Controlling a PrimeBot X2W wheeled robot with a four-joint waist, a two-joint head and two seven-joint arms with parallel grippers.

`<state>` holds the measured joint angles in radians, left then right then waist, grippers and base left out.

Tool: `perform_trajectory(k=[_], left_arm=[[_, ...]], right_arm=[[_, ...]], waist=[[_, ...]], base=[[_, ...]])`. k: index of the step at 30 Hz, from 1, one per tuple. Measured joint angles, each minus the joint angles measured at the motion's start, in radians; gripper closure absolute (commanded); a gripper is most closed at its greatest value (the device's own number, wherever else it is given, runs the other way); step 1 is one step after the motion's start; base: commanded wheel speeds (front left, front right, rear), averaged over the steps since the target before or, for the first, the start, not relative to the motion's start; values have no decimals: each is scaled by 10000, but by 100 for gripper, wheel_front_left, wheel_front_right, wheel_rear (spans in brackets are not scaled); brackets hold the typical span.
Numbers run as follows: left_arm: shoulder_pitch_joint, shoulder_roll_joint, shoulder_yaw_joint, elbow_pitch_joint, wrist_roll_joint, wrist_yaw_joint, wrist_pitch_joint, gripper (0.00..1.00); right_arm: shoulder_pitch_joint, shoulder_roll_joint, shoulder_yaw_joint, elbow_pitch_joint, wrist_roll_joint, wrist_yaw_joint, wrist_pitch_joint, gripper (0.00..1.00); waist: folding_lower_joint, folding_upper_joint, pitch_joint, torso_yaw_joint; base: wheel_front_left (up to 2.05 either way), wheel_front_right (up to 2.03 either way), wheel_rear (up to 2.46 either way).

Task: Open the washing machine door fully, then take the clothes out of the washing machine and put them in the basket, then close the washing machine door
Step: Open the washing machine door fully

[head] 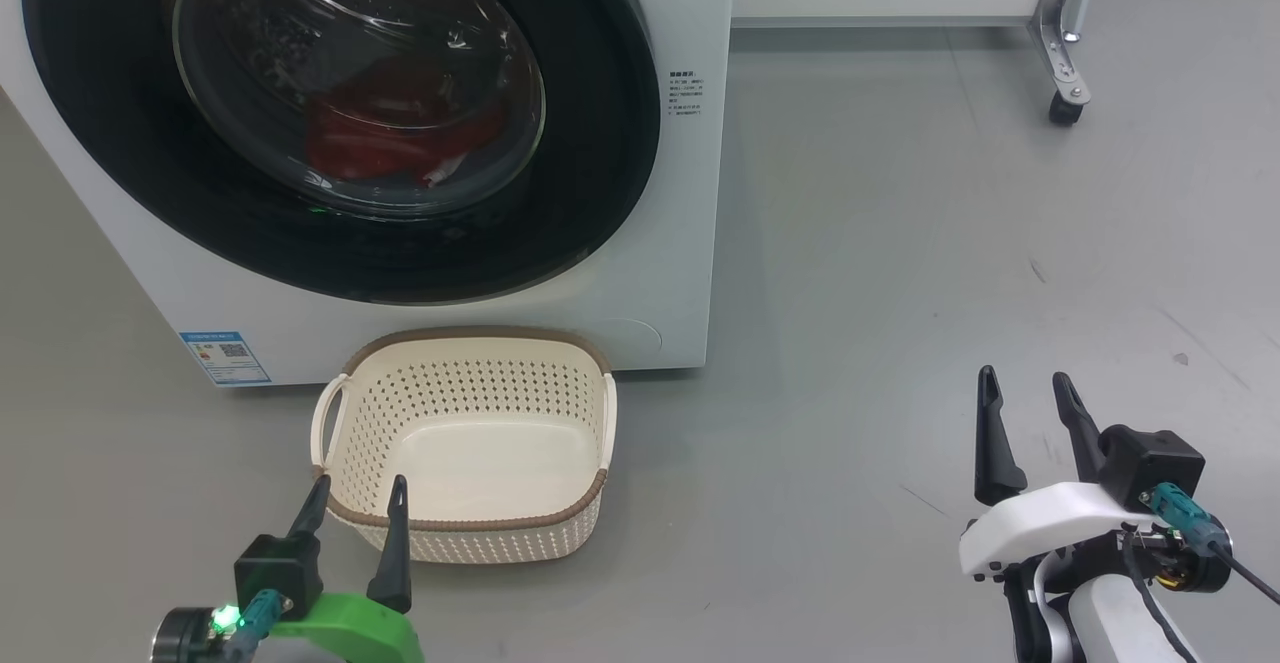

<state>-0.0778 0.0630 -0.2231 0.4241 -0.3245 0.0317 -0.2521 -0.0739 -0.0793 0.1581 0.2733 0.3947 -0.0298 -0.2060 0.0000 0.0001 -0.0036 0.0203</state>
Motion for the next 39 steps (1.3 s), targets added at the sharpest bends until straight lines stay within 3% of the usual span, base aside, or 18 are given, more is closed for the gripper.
perform_trajectory(k=[39], left_arm=[[-151,-63,8,94,38,29,0,0]], right_arm=[[-81,4,13,150,6,4,-4,0]], waist=[[0,0,107,83]], base=[[0,0,0]])
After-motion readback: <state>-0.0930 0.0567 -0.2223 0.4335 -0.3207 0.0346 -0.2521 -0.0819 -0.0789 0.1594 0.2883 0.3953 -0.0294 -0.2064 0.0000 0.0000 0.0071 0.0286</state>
